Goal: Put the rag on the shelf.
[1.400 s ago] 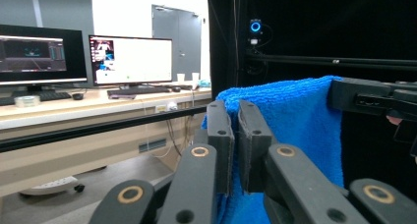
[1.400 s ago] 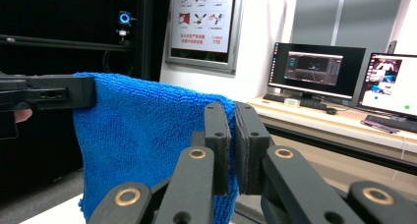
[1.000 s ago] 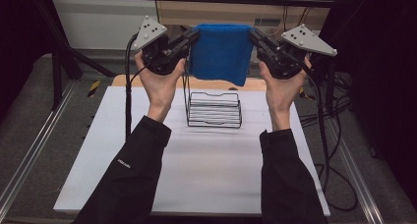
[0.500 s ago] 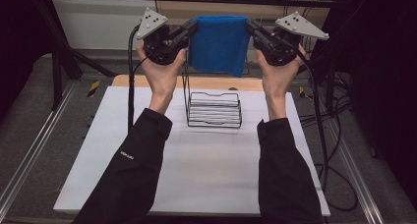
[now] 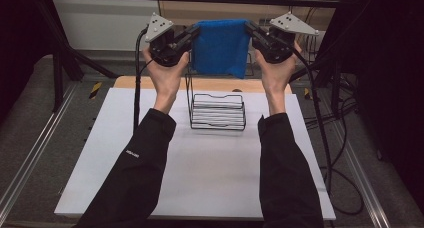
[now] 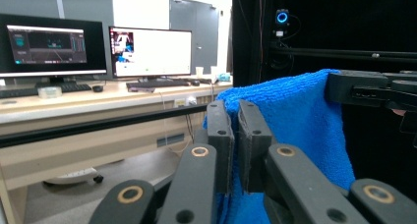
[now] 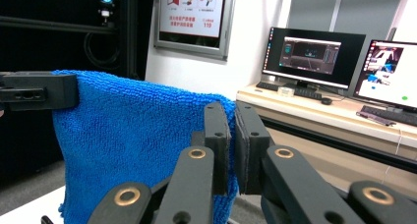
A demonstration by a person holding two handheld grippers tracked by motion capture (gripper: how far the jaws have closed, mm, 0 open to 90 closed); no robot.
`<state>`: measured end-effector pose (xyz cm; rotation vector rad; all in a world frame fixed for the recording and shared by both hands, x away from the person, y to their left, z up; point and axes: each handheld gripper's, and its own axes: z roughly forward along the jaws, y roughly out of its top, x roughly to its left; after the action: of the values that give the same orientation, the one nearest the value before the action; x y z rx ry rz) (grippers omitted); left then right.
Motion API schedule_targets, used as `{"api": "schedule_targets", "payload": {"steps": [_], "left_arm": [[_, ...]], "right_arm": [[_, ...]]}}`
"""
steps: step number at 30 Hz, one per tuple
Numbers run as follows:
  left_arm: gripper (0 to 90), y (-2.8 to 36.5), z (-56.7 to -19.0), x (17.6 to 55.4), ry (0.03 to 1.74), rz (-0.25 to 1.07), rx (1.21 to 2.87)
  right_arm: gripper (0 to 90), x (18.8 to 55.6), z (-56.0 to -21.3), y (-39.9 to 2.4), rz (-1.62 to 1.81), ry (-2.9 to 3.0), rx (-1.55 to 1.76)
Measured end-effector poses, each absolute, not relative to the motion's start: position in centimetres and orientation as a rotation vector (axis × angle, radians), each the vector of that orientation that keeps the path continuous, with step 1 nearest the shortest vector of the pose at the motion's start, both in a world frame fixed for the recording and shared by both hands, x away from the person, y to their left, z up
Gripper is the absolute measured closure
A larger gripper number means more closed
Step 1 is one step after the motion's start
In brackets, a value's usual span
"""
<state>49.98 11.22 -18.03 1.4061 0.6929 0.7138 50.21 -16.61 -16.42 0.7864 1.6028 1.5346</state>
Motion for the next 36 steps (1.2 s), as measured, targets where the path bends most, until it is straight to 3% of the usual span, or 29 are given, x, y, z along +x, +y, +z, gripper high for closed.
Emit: {"api": "schedule_targets", "payload": {"steps": [18, 36], "left_arm": [[85.6, 11.5, -21.6, 49.9, 0.691, 0.679, 1.503], [85.4, 12.6, -22.6, 48.8, 0.668, 0.627, 1.525]], "right_arm": [[85.9, 50.1, -20.3, -17.0, 1.478, 1.728, 0.826], [85.4, 48.2, -20.7, -17.1, 1.502, 1.779, 0.797]]}}
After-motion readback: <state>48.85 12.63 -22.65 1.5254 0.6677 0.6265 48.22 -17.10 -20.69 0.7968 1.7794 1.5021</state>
